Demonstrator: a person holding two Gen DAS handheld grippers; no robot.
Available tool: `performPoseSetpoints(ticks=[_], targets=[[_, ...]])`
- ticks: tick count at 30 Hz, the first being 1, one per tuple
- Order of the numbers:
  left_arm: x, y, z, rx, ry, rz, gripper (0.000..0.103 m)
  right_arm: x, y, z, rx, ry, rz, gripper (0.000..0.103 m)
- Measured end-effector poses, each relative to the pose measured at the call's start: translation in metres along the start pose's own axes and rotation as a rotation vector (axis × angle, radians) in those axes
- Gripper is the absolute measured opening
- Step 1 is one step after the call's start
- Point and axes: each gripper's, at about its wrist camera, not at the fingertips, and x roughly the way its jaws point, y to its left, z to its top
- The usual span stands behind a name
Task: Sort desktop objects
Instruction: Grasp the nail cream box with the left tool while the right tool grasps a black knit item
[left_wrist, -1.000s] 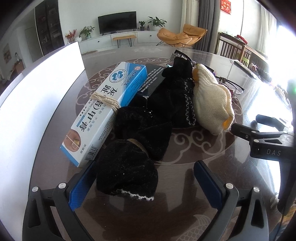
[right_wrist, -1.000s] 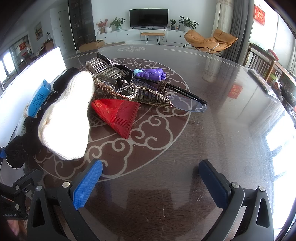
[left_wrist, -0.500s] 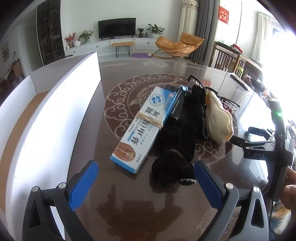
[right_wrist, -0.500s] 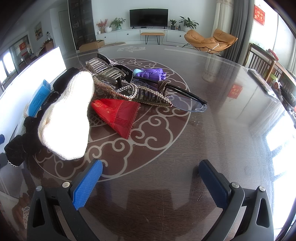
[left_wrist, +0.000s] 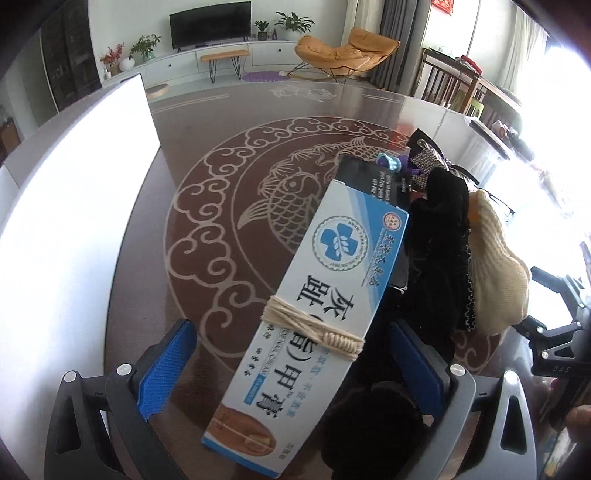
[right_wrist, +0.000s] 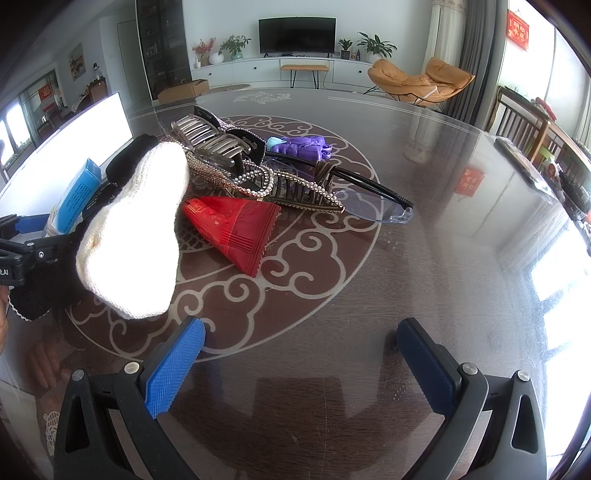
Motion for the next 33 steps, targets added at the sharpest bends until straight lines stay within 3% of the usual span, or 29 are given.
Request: performPoseSetpoints(ticks=[1,2,3,4,6,11,14,19,22,24,27,28,30,33], targets=[[0.001,-0.005,0.000,-0.003,0.011,-0.041,0.085,0.000,0.000,0.000,0.000,0.000,0.000,0.103],[0.000,-0.010,0.000,-0.006,0.020,-0.075,0.077,0.000,0.000,0.000,0.000,0.000,0.000,0.103],[-0.002,-0.013,-0.002,-0.012,0.025,-0.092,0.063,0.000,0.000,0.000,0.000,0.000,0.000,0.103],[-0.003,-0.015,-0.005,-0.025,0.029,-0.105,0.054,0.000,0.000,0.000,0.000,0.000,0.000,0.103],[-0.011,-0.012,-0.014,-0.078,0.037,-0.120,0.047,0.000,0.000,0.000,0.000,0.000,0.000,0.103],[-0.034,0.004,-0.054,-0.195,0.034,-0.031,0.046,0.000,0.000,0.000,0.000,0.000,0.000,0.103],[-0.042,0.020,-0.075,-0.258,0.028,-0.039,0.047,0.000,0.000,0.000,0.000,0.000,0.000,0.103],[-0.050,0.025,-0.095,-0.245,0.015,-0.011,0.061,-0.001,0.000,0.001,-0.022,0.023,0.019,0.103],[-0.054,0.026,-0.104,-0.217,-0.006,0.010,0.064,-0.017,-0.003,-0.004,0.020,0.066,0.126,0.103],[-0.055,0.022,-0.110,-0.190,-0.019,0.033,0.064,-0.039,-0.001,-0.014,0.122,0.068,0.301,0.103],[-0.056,0.015,-0.114,-0.156,-0.028,0.061,0.065,-0.051,0.026,-0.022,0.235,0.165,0.631,0.103],[-0.057,0.014,-0.116,-0.153,-0.030,0.062,0.065,-0.051,0.039,-0.020,0.258,0.183,0.691,0.103],[-0.059,0.016,-0.119,-0.160,-0.031,0.053,0.065,-0.043,0.063,-0.010,0.265,0.200,0.690,0.103],[-0.065,0.024,-0.125,-0.200,-0.039,0.024,0.065,-0.021,0.098,0.012,0.190,0.210,0.551,0.102]])
